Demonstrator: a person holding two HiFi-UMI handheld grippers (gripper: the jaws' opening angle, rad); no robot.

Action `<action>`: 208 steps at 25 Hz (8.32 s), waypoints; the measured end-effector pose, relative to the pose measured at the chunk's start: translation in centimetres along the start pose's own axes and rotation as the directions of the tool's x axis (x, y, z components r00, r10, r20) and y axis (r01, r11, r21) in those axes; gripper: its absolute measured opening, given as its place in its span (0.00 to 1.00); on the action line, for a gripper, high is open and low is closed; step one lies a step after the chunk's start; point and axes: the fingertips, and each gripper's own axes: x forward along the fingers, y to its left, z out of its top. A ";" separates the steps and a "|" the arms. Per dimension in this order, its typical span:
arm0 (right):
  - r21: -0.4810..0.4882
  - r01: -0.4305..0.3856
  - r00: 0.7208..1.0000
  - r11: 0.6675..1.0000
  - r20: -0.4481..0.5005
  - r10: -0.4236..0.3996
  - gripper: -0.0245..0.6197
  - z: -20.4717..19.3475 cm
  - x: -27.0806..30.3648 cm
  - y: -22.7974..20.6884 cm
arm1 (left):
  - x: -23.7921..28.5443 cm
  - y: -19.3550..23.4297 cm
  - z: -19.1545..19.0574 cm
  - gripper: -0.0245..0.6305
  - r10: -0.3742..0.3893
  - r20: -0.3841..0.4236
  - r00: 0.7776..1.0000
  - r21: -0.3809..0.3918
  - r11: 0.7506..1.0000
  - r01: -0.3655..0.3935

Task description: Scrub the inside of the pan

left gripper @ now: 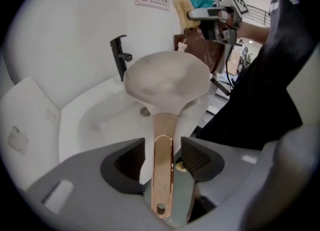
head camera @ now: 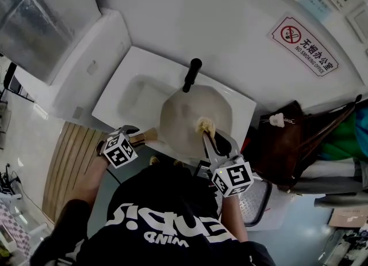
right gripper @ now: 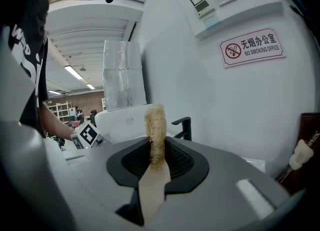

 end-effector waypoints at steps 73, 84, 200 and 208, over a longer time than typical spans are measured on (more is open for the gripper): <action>-0.289 -0.492 0.690 0.821 -0.704 0.166 0.16 -17.6 14.1 3.9 | 0.9 -1.9 1.5 0.28 -0.135 -0.144 0.980 0.011 0.990 0.138; -0.284 -0.450 0.698 0.847 -0.703 0.136 0.16 -16.9 16.7 1.8 | 1.0 -1.9 1.5 0.28 -0.140 -0.141 0.980 0.006 0.990 0.142; -0.108 -0.613 0.329 0.782 -0.935 0.129 0.16 -23.3 11.0 2.3 | 1.1 -3.7 1.9 0.28 -0.151 -0.070 0.986 -0.062 0.987 0.147; -0.186 -0.465 0.449 0.865 -0.892 0.050 0.16 -21.5 15.8 -1.6 | 1.1 -3.7 1.7 0.28 -0.157 -0.069 0.985 -0.073 0.986 0.152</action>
